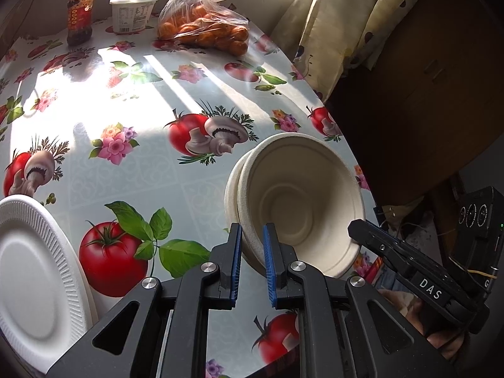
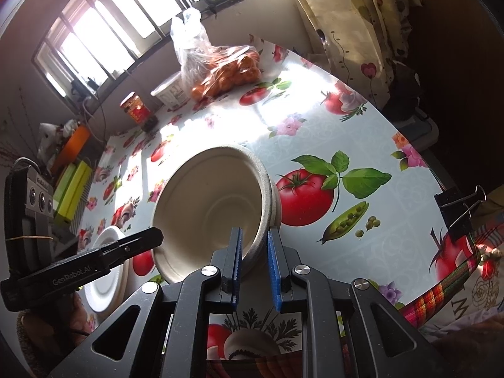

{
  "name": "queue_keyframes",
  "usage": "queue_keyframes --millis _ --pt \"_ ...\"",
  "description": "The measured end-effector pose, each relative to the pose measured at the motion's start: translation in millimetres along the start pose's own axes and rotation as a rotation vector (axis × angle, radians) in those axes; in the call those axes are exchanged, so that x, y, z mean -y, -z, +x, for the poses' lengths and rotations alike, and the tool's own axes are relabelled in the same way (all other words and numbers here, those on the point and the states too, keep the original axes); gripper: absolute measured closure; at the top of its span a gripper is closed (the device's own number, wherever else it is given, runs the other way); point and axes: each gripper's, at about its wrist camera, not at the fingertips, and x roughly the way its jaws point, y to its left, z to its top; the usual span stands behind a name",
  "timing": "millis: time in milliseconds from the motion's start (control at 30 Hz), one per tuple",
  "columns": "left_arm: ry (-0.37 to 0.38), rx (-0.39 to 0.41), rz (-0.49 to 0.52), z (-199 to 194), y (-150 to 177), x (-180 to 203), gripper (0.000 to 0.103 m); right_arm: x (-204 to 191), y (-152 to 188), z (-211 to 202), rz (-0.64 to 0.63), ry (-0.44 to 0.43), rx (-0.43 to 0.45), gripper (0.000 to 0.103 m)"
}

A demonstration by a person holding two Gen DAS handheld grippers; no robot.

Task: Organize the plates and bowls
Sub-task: 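Open both tools to release the beige bowl on the stack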

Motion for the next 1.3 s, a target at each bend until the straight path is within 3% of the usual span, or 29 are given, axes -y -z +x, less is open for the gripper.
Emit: queue_keyframes --millis 333,500,900,1133,1300 --pt "-0.011 -0.001 0.004 0 2 2 0.088 5 1 0 -0.021 0.017 0.000 0.082" --pt "-0.010 -0.001 0.000 0 2 2 0.086 -2 3 -3 -0.041 0.044 0.009 0.075" --pt "-0.007 -0.001 0.001 0 1 3 0.084 -6 3 -3 -0.045 0.050 0.010 0.072" --pt "-0.027 0.029 0.009 -6 3 3 0.068 -10 4 -2 -0.047 0.054 0.019 0.066" --pt "-0.045 0.043 0.011 -9 5 2 0.066 -11 4 -4 -0.045 0.058 0.028 0.062"
